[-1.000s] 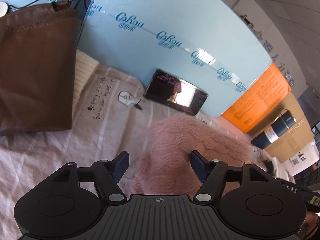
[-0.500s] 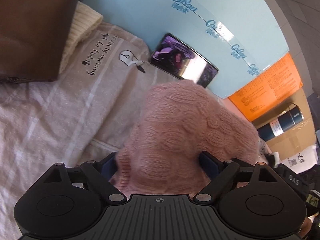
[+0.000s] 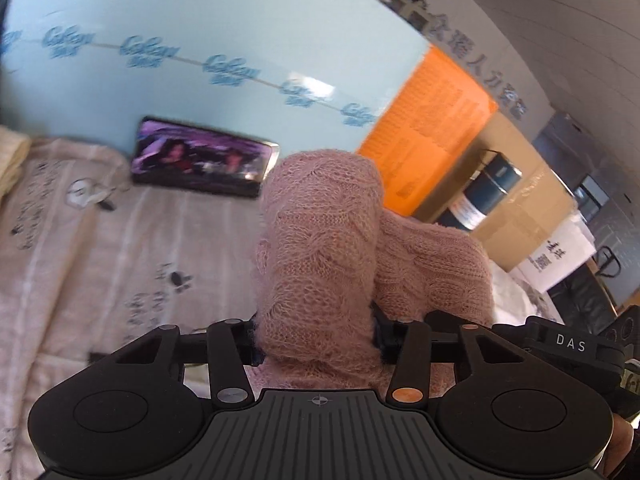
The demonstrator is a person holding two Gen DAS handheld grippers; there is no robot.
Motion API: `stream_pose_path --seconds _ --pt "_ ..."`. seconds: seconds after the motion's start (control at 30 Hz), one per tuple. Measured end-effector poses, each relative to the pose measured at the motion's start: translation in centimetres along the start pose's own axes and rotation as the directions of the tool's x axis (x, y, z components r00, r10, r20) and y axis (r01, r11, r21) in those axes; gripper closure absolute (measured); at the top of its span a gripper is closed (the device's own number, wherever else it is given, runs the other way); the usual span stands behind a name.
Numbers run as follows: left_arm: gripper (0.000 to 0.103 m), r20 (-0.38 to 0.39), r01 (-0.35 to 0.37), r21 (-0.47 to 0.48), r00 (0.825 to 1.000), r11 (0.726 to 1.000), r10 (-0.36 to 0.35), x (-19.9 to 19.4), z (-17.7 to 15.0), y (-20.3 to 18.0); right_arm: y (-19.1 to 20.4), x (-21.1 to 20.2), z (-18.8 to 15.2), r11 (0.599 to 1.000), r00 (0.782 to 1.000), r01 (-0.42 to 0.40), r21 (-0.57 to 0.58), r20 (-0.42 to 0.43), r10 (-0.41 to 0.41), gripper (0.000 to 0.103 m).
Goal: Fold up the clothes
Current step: 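Lift the folded cardigan with both grippers and place it on the white shirt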
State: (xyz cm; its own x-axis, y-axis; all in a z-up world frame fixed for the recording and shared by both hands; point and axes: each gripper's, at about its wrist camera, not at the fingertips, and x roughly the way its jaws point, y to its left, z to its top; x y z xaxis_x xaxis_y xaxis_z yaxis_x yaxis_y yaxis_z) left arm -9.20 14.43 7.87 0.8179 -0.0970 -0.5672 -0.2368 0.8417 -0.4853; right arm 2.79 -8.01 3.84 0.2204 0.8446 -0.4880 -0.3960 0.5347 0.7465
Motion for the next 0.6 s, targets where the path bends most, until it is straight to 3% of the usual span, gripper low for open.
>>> stream_pose_path --seconds 0.1,0.17,0.27,0.37,0.5,0.6 --pt "0.058 -0.014 0.107 0.1 0.994 0.989 -0.106 3.3 1.5 -5.0 -1.8 -4.4 1.6 0.999 0.991 0.037 0.039 0.126 -0.041 0.063" --pt "0.058 -0.029 0.177 0.165 0.984 0.97 -0.175 5.5 2.6 -8.4 -3.2 -7.7 2.9 0.995 0.973 0.071 0.068 0.217 -0.084 0.063" --pt "0.058 -0.054 0.276 0.258 0.961 0.926 -0.272 9.1 4.0 -13.7 -5.2 -12.4 4.9 0.986 0.925 0.121 0.115 0.348 -0.154 0.063" --pt "0.058 -0.097 0.358 0.309 0.933 0.881 -0.346 13.0 4.8 -18.8 -7.4 -16.5 6.6 0.971 0.862 0.166 0.173 0.452 -0.228 0.063" --pt "0.058 -0.165 0.41 0.369 0.912 0.834 -0.376 17.1 4.3 -24.1 -9.8 -18.5 7.2 0.949 0.821 0.207 0.239 0.485 -0.301 0.063" --pt "0.058 -0.211 0.428 0.362 0.903 0.828 -0.375 19.5 3.8 -26.2 -11.5 -19.7 7.4 0.929 0.793 0.233 0.287 0.496 -0.352 0.063"
